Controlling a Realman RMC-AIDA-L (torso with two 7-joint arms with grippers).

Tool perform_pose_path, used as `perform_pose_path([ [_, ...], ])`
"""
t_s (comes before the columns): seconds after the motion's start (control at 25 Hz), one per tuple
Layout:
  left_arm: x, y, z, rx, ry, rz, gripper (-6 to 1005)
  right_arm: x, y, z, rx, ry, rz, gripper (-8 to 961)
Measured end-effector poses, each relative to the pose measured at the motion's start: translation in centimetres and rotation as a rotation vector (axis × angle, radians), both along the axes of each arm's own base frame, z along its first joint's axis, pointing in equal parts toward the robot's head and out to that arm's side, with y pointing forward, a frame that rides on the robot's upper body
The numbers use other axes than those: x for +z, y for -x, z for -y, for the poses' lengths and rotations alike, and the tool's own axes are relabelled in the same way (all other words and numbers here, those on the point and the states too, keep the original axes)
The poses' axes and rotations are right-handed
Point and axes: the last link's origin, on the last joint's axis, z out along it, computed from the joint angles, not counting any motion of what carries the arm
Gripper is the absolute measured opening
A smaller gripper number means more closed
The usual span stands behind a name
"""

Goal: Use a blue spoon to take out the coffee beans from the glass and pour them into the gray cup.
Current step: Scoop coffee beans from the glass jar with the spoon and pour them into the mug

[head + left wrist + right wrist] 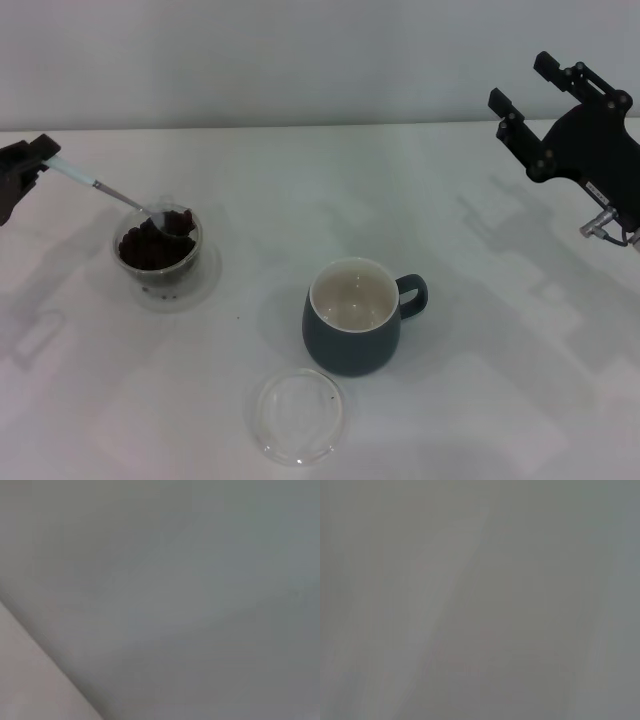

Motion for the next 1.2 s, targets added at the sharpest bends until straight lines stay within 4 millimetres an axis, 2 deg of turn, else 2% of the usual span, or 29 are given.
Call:
perform_pose_path([
  [0.64, -0.7, -2.9, -0.8, -0.123, 0.037, 0.022, 133, -0.1, 0.1, 0.0, 0.008, 0.008, 0.005, 590],
  [1.2, -3.5, -6.8, -1.6, -0.255, 0.14, 0.01, 133, -0.2, 0.4, -0.2, 0.017, 0.01, 0.005, 591],
])
